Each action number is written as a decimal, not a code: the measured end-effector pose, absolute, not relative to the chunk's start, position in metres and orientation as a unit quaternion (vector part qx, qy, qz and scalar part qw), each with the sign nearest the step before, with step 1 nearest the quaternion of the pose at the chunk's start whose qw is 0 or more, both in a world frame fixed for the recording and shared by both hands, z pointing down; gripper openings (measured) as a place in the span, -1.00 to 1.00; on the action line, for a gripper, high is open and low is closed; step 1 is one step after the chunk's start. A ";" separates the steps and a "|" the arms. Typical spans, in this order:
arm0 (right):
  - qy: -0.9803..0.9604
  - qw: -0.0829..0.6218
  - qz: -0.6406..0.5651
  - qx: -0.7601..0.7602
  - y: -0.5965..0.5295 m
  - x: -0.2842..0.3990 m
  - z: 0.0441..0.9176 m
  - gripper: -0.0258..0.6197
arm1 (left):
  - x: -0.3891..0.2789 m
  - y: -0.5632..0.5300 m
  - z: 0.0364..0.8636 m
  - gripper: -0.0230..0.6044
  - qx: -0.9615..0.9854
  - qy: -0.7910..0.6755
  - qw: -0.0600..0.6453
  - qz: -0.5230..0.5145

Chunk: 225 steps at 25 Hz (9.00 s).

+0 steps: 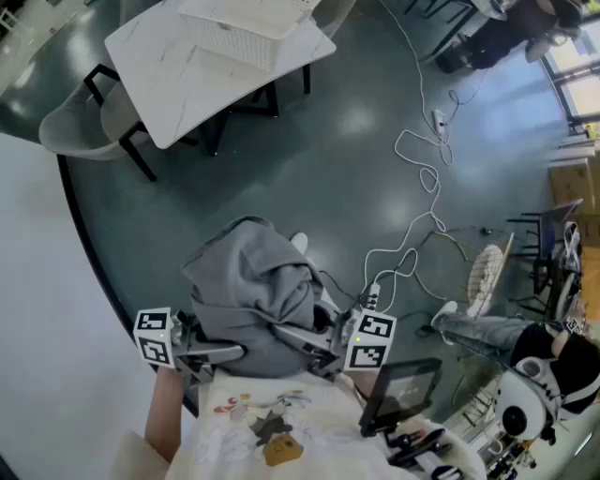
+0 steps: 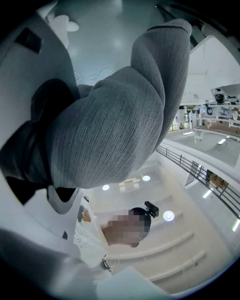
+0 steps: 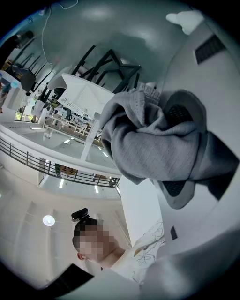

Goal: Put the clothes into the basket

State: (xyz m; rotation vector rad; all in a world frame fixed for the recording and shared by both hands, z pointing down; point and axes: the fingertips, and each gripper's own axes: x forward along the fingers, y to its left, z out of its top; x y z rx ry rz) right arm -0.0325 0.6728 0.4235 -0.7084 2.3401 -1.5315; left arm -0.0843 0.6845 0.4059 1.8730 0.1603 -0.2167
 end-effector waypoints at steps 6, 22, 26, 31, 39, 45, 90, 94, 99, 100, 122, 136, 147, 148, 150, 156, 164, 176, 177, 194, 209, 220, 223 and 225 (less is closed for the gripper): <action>0.826 0.109 -0.506 -0.222 0.706 0.037 0.417 -0.19 | -0.012 0.722 0.399 0.23 0.816 0.037 0.567 -0.105; 0.825 0.143 -0.514 -0.187 0.759 0.201 0.415 -0.19 | 0.154 0.778 0.397 0.23 0.821 -0.014 0.561 -0.099; 0.807 0.149 -0.536 -0.197 0.759 0.205 0.428 -0.19 | 0.157 0.777 0.408 0.23 0.815 -0.022 0.572 -0.091; 0.790 0.124 -0.572 -0.181 0.752 0.177 0.444 -0.19 | 0.130 0.771 0.422 0.23 0.789 -0.050 0.602 -0.108; 0.809 0.099 -0.549 -0.185 0.691 0.130 0.426 -0.19 | 0.081 0.712 0.408 0.23 0.803 -0.048 0.576 -0.142; 0.829 0.091 -0.518 -0.189 0.647 0.062 0.406 -0.19 | 0.013 0.670 0.391 0.23 0.823 -0.040 0.544 -0.159; 0.827 0.165 -0.503 -0.188 0.303 0.091 0.385 -0.19 | 0.037 0.325 0.369 0.23 0.841 -0.035 0.526 -0.123; 0.821 0.173 -0.509 -0.194 0.300 0.094 0.389 -0.19 | 0.040 0.320 0.373 0.23 0.838 -0.035 0.532 -0.116; 0.817 0.177 -0.513 -0.195 0.292 0.093 0.391 -0.19 | 0.038 0.312 0.373 0.23 0.837 -0.037 0.535 -0.111; 0.817 0.178 -0.512 -0.195 0.289 0.093 0.390 -0.19 | 0.038 0.309 0.372 0.23 0.837 -0.037 0.535 -0.110; 0.803 0.201 -0.497 -0.259 0.146 0.107 0.369 -0.19 | 0.048 0.157 0.352 0.19 0.855 -0.128 0.496 -0.085; 0.799 0.187 -0.492 -0.291 0.039 0.100 0.378 -0.19 | 0.036 0.045 0.366 0.19 0.850 -0.183 0.486 -0.084; 0.775 0.173 -0.502 -0.342 -0.033 0.086 0.401 -0.19 | 0.018 -0.031 0.391 0.19 0.839 -0.216 0.494 -0.071; 0.772 0.174 -0.504 -0.344 -0.037 0.084 0.401 -0.19 | 0.017 -0.036 0.391 0.19 0.839 -0.217 0.494 -0.070; 0.768 0.175 -0.506 -0.350 -0.044 0.082 0.400 -0.19 | 0.014 -0.044 0.389 0.19 0.839 -0.217 0.494 -0.070; 0.768 0.168 -0.498 -0.366 -0.065 0.071 0.404 -0.19 | 0.001 -0.066 0.395 0.19 0.841 -0.216 0.490 -0.070; 0.781 0.151 -0.478 -0.372 -0.092 0.068 0.406 -0.19 | -0.003 -0.094 0.402 0.19 0.846 -0.222 0.480 -0.071; 0.740 0.156 -0.514 -0.405 -0.104 0.078 0.448 -0.19 | 0.006 -0.114 0.440 0.19 0.848 -0.226 0.480 -0.010; 0.736 0.160 -0.515 -0.409 -0.107 0.079 0.452 -0.19 | 0.008 -0.118 0.442 0.19 0.850 -0.225 0.475 -0.003; 0.685 0.157 -0.523 -0.482 -0.131 0.085 0.494 -0.19 | 0.012 -0.152 0.475 0.09 0.859 -0.265 0.434 0.062; 0.638 0.136 -0.540 -0.532 -0.140 0.114 0.541 -0.21 | 0.036 -0.174 0.514 0.09 0.851 -0.319 0.398 0.121; 0.607 0.118 -0.581 -0.529 -0.145 0.118 0.566 -0.21 | 0.039 -0.178 0.542 0.08 0.820 -0.346 0.412 0.197; 0.601 0.114 -0.591 -0.527 -0.148 0.118 0.572 -0.21 | 0.039 -0.180 0.547 0.08 0.807 -0.355 0.424 0.208; 0.598 0.106 -0.594 -0.528 -0.149 0.118 0.577 -0.21 | 0.039 -0.183 0.551 0.07 0.802 -0.360 0.422 0.221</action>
